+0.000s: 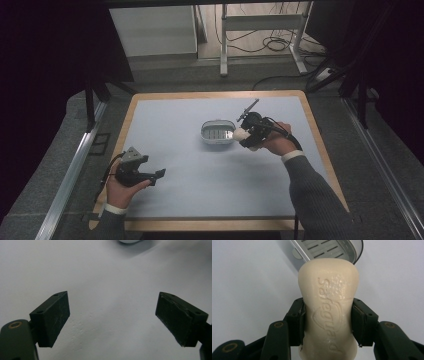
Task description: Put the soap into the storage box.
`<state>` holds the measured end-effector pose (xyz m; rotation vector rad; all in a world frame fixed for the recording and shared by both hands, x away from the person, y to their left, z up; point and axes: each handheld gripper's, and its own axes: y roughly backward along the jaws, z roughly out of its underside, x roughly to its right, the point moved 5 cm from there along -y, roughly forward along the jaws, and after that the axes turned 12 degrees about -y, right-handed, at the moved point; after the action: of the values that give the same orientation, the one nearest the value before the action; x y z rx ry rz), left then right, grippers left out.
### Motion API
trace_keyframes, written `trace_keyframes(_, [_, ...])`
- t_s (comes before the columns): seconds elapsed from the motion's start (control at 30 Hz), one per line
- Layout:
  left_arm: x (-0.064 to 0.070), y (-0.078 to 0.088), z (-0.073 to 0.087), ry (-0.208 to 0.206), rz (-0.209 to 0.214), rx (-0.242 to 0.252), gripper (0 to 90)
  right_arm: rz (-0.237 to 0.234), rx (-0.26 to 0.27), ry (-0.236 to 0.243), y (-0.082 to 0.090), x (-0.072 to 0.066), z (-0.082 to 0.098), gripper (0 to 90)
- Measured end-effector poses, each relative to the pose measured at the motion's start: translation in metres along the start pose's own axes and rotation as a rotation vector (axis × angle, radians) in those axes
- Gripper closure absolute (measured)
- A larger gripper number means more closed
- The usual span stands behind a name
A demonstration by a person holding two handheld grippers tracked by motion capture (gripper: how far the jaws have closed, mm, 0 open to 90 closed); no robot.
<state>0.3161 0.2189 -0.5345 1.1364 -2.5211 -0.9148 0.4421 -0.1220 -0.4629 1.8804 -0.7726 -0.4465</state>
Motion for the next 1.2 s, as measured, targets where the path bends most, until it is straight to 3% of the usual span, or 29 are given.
trace_keyframes(0.37, [0.0,-0.001,0.0,-0.001,0.007,-0.006,12.2,-0.016,0.001,0.026,-0.008,0.004,-0.017,49.9])
trace_keyframes(0.77, [0.0,-0.001,0.0,-0.003,0.008,-0.006,12.1,0.001,-0.012,0.056,-0.016,0.014,-0.041,49.9])
trace_keyframes(1.0, [0.0,-0.002,0.0,-0.006,0.012,-0.008,11.9,-0.001,-0.01,0.06,-0.022,0.014,-0.051,49.9])
trace_keyframes(1.2, [0.0,0.0,0.0,-0.001,0.026,0.004,11.6,-0.008,-0.01,0.093,-0.025,0.013,-0.058,49.9])
